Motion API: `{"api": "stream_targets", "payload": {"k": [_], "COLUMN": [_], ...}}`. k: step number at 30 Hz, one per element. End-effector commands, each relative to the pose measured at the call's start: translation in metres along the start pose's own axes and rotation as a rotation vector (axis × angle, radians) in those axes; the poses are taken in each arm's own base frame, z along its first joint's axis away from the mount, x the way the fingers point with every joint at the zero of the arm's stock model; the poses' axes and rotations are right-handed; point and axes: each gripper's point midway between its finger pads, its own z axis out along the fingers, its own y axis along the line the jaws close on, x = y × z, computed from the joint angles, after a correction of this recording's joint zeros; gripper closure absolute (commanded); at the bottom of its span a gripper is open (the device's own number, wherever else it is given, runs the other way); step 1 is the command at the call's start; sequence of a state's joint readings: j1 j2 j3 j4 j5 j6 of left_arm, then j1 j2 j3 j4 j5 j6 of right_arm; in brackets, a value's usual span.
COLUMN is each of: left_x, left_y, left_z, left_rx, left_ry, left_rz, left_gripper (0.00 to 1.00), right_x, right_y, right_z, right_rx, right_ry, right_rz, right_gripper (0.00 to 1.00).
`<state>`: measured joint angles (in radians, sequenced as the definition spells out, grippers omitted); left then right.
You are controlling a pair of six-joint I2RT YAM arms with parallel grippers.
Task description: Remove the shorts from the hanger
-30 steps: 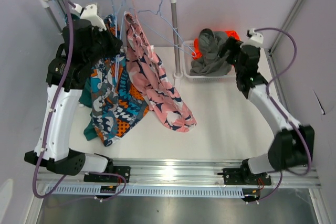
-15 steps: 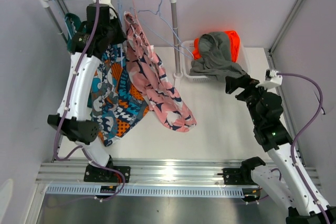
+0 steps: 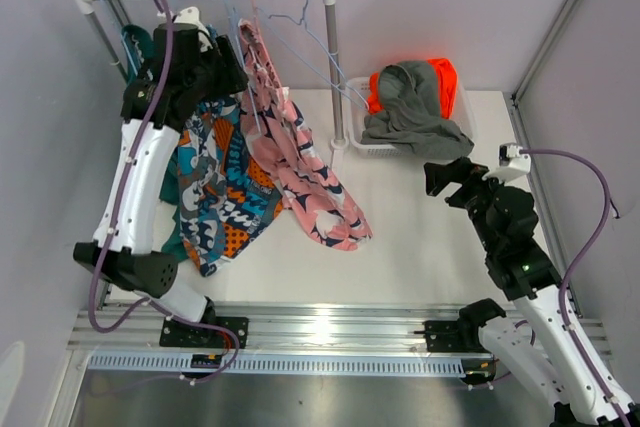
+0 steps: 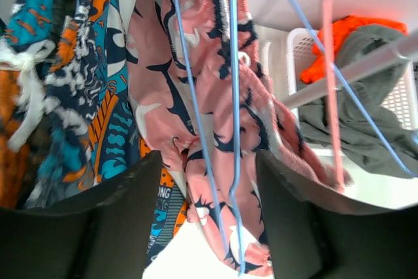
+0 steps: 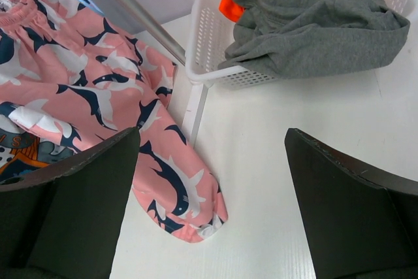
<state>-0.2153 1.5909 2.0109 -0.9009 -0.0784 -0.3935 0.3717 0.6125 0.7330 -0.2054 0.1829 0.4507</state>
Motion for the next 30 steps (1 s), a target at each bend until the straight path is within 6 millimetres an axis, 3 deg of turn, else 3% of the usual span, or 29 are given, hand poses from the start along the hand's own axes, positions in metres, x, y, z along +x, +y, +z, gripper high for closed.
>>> {"api": "stream_targets", "payload": {"k": [1,4,5,9,12,13,14,15,17,23,24,30], "left_x": [-0.026,-0.033,-0.038,-0.059,-0.066,-0.062,-0.060,-0.068,-0.065,-0.062,-0.061,-0.050], "left_y": [-0.011,-0.015,-0.018,-0.046,-0.072,-0.076,-0.078,-0.089,-0.098,-0.104,-0.099,-0.088], "left_z": [-0.049,-0.076,-0.084,-0.119,-0.122,-0.105,-0.098,-0.107,-0.086,-0.048,-0.034,-0.003], "left_rx": [0.073,0.101,0.120,0.255,0.343,0.329,0.317,0.345,0.340,0.307,0.260,0.177], "left_ry": [-0.109,-0.143,-0.158,-0.229,-0.229,-0.198,-0.185,-0.206,-0.179,-0.167,-0.168,-0.151], "left_rz": [-0.029,-0.052,-0.058,-0.078,-0.064,-0.058,-0.050,-0.040,-0.034,-0.036,-0.035,-0.027], "left_gripper": [0.31,0.27,0.09,0.14,0.19,0.19,0.20,0.20,0.21,0.23,0.23,0.25], "right_x": [-0.005,-0.006,-0.008,-0.008,-0.007,-0.007,-0.008,-0.009,-0.010,-0.016,-0.017,-0.019], "right_y": [0.004,0.005,0.005,0.005,0.003,0.003,0.003,0.003,0.002,-0.004,-0.005,-0.008], "right_z": [-0.006,-0.011,-0.013,-0.016,-0.016,-0.016,-0.016,-0.017,-0.018,-0.023,-0.025,-0.029], "right_rx": [-0.014,-0.022,-0.023,-0.024,-0.018,-0.015,-0.015,-0.016,-0.011,0.019,0.023,0.036], "right_ry": [-0.017,-0.021,-0.026,-0.027,-0.029,-0.028,-0.030,-0.033,-0.037,-0.051,-0.052,-0.058], "right_rz": [0.016,0.014,0.013,0.013,0.013,0.013,0.013,0.012,0.004,-0.031,-0.035,-0.048], "right_gripper": [0.01,0.01,0.01,0.01,0.01,0.01,0.01,0.00,0.01,0.01,0.01,0.01]}}
